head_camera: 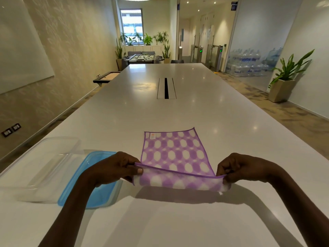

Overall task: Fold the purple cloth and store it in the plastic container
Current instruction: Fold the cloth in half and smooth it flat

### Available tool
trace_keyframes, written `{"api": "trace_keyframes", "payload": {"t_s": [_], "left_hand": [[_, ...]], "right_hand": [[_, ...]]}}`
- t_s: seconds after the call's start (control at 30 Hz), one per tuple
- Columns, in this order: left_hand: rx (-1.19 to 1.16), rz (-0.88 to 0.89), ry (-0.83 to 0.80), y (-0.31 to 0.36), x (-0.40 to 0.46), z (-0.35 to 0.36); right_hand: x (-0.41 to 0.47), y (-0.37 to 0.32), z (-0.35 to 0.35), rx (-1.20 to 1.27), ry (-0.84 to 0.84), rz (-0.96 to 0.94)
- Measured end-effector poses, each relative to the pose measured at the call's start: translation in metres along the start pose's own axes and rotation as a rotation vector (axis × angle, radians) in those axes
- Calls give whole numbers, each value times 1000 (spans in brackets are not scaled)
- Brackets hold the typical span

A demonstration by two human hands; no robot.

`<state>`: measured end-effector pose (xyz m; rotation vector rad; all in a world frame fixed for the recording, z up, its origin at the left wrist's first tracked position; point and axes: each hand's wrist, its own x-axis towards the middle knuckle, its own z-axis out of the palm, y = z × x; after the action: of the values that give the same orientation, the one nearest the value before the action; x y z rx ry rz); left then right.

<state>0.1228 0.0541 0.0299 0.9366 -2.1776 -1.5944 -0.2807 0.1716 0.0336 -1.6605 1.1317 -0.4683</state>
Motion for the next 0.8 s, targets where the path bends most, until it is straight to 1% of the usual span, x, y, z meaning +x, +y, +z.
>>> {"api": "trace_keyframes", "payload": {"t_s": [0.17,0.23,0.3,0.4,0.5,0.6,0.67,0.73,0.8], "left_hand": [[-83,3,-45,3,1,-9],[-92,20,9,3,7,-13],[-113,49,127,1,18,-16],[-193,82,315,-4,39,-21],[-276,82,457,-8,63,-25],[-325,59,559,-12,92,-27],[-394,18,610,-15,112,-27],[-476,-31,668,-21,131,-28],[-490,-81,727,-31,149,-29]], "right_hand": [[1,-2,-11,150,-106,-15],[7,0,-18,204,-61,-9],[17,3,-25,236,81,-11],[42,8,-32,262,367,-23],[70,16,-39,364,593,-34],[100,24,-44,446,748,-35],[120,29,-48,447,835,-21],[139,37,-51,399,906,16],[156,47,-54,278,956,91]]}}
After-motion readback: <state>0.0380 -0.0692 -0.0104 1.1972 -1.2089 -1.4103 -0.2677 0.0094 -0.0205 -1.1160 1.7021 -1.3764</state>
